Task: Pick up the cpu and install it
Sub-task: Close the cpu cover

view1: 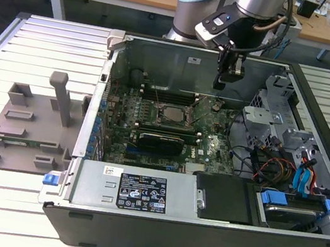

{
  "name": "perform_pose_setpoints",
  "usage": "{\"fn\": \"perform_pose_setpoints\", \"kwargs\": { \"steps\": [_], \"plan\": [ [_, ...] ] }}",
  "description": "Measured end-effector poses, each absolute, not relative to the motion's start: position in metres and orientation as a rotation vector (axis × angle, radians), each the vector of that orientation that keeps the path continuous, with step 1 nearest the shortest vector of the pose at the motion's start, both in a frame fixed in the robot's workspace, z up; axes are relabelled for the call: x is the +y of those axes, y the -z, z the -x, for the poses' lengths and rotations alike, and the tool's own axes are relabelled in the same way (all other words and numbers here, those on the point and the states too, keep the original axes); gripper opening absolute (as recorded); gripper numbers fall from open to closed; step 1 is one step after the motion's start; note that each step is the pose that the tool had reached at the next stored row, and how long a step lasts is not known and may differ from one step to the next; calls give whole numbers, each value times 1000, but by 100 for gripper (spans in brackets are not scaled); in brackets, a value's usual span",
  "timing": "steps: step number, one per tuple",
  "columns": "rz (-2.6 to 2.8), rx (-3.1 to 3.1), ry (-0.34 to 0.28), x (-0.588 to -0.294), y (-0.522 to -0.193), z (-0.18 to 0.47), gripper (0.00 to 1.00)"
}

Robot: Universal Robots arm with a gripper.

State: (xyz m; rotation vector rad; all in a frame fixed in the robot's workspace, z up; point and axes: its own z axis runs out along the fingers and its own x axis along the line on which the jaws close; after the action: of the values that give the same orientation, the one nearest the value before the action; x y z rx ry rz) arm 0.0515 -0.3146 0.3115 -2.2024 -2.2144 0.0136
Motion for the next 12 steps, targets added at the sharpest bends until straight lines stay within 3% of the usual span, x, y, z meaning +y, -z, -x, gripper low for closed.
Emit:
{"fn": "perform_pose_setpoints", "kwargs": {
  "steps": [12],
  "plan": [
    [2201, -2214, -15, -315, -291, -65, 11]
  ]
}}
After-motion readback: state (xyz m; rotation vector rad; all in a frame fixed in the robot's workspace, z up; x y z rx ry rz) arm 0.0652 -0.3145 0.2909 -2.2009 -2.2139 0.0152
